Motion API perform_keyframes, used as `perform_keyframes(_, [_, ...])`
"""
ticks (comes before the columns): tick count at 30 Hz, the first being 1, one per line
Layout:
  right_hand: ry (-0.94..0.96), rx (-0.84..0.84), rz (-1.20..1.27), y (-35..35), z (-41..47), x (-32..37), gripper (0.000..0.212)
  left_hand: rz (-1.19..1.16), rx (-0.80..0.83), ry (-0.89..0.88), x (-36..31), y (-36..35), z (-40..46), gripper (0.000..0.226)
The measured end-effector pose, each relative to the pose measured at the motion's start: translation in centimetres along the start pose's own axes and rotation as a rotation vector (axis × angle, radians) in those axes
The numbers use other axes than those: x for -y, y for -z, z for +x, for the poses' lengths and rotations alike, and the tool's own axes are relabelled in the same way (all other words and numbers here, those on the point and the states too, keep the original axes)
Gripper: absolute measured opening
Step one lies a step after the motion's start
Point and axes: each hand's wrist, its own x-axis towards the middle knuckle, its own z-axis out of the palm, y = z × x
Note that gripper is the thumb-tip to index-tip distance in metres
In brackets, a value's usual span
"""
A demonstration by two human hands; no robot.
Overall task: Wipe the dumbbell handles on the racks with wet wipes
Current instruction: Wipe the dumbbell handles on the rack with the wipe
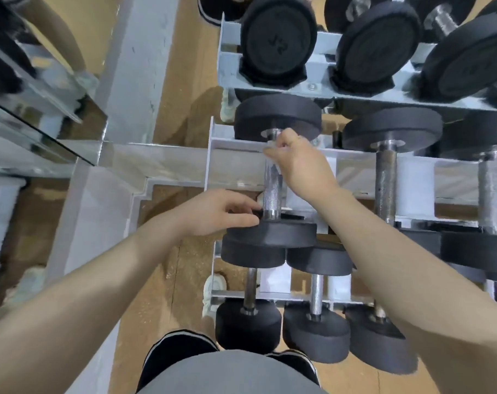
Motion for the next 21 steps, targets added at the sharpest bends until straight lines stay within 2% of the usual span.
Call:
perform_keyframes(2, [0.048,0.04,0.044,-0.6,-0.5,-1.1,0.025,0.002,-0.033,0.013,0.1,-0.4,-0.1,0.035])
perform_keyframes(5, [0.248,0.183,0.067,-0.9,-2.2,-1.9,0.023,0.01,-0.101,0.009,0.1,-1.0,-0.3,0.034])
perform_keyframes(7, [0.427,0.244,0.052,-0.7,-2.8,-2.5,0.036,0.005,-0.141,-0.003,0.2,-1.3,-0.2,0.034])
perform_keyframes(9, [0.491,0.315,0.038,-0.3,-2.5,-2.9,0.045,-0.04,-0.186,-0.001,0.5,-1.7,-0.1,0.032])
perform_keyframes(12, [0.314,0.15,0.036,0.5,-0.8,-2.3,0.055,-0.141,-0.241,0.003,0.9,-2.3,-0.1,0.028])
perform_keyframes(14, [0.279,-0.025,0.036,0.8,0.5,-2.0,0.05,-0.181,-0.259,0.002,1.2,-2.5,0.0,0.024])
perform_keyframes(16, [0.302,-0.09,0.021,0.3,1.1,-1.8,0.038,-0.205,-0.269,0.001,1.5,-2.6,0.0,0.023])
perform_keyframes(19, [0.249,0.029,0.034,-0.7,0.9,-2.2,0.026,-0.191,-0.239,0.001,1.5,-2.3,0.3,0.024])
perform_keyframes(21, [0.347,0.133,0.132,-0.5,0.1,-2.3,0.024,-0.172,-0.196,0.012,1.6,-2.0,0.5,0.024])
